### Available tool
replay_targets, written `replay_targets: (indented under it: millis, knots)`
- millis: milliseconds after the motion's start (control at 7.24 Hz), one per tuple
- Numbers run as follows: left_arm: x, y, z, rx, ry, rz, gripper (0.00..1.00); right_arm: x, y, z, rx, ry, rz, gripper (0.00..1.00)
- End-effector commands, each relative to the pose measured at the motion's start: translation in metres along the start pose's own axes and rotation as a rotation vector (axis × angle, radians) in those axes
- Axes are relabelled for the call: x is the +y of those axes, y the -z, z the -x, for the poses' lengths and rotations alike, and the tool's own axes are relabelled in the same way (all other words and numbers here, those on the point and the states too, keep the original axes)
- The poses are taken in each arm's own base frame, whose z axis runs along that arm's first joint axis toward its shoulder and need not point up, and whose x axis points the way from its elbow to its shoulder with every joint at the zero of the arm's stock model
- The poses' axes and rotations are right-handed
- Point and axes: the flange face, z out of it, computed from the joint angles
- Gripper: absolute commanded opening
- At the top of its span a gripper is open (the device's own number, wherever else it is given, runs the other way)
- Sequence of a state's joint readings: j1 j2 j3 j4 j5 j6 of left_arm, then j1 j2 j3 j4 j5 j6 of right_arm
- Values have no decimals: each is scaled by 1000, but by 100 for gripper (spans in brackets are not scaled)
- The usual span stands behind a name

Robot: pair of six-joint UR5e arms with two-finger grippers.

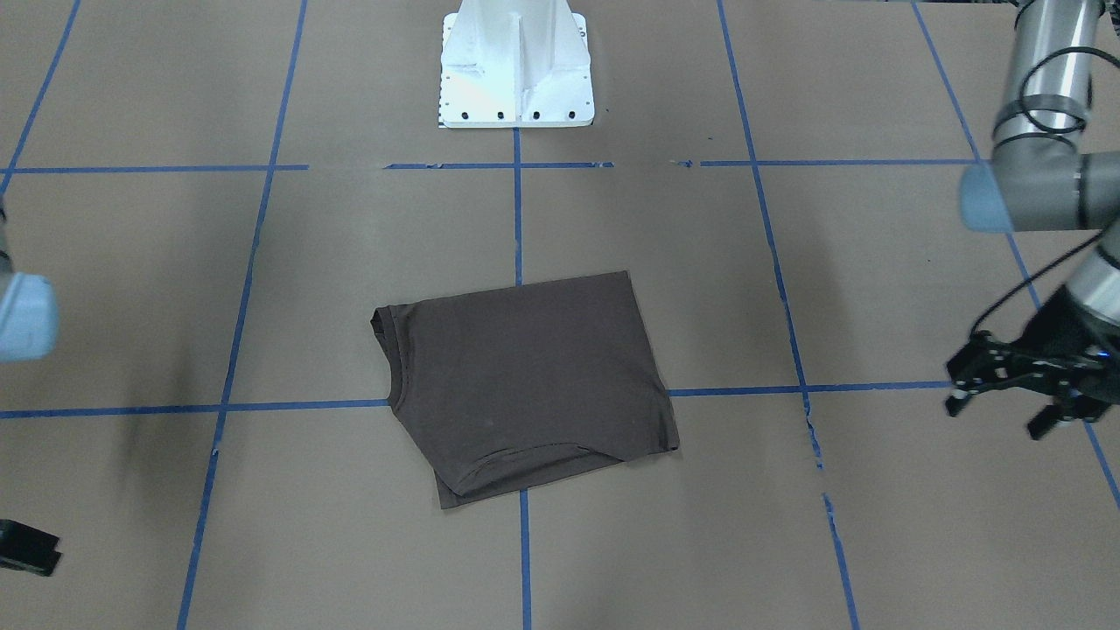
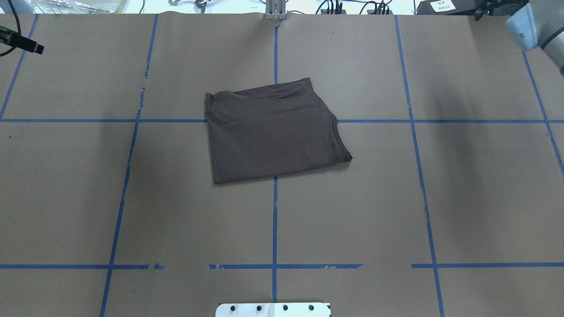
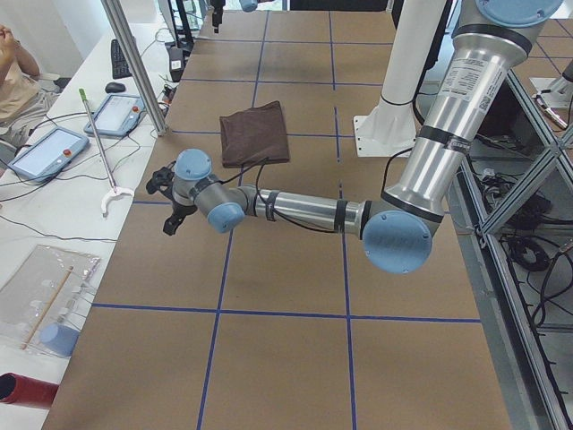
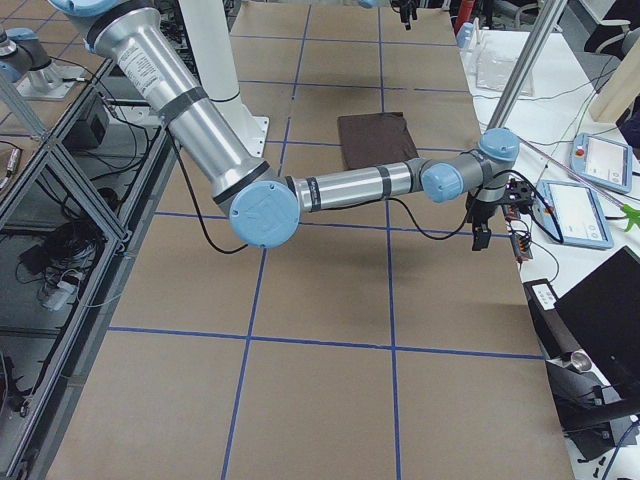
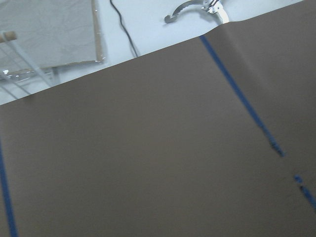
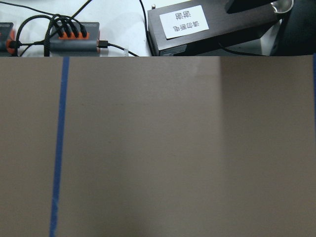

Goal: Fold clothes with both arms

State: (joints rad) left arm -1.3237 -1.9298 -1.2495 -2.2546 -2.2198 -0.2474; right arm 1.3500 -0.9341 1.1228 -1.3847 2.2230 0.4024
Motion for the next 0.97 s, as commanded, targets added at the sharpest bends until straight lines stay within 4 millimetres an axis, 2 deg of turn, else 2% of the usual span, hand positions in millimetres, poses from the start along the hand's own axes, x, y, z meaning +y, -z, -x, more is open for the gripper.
replay_targets:
  millis: [0, 138, 276, 414, 690, 828]
  knots:
    - [16, -14, 37, 18, 108, 185, 100, 16, 33, -86, -4, 52, 91, 100]
    - [23, -18, 31, 116, 169, 251, 100, 44, 16, -109, -11, 103, 143, 100]
    - [24, 1, 45, 131, 202, 237, 100, 58, 4, -125, -11, 127, 164, 100]
    - [25, 28, 76, 104, 240, 198, 100, 59, 5, -127, -11, 129, 162, 100]
    - [26, 22, 70, 112, 178, 205, 100, 59, 4, -126, -4, 123, 153, 100]
    - [35, 18, 86, 118, 92, 216, 100, 61, 3, -128, -5, 119, 158, 100]
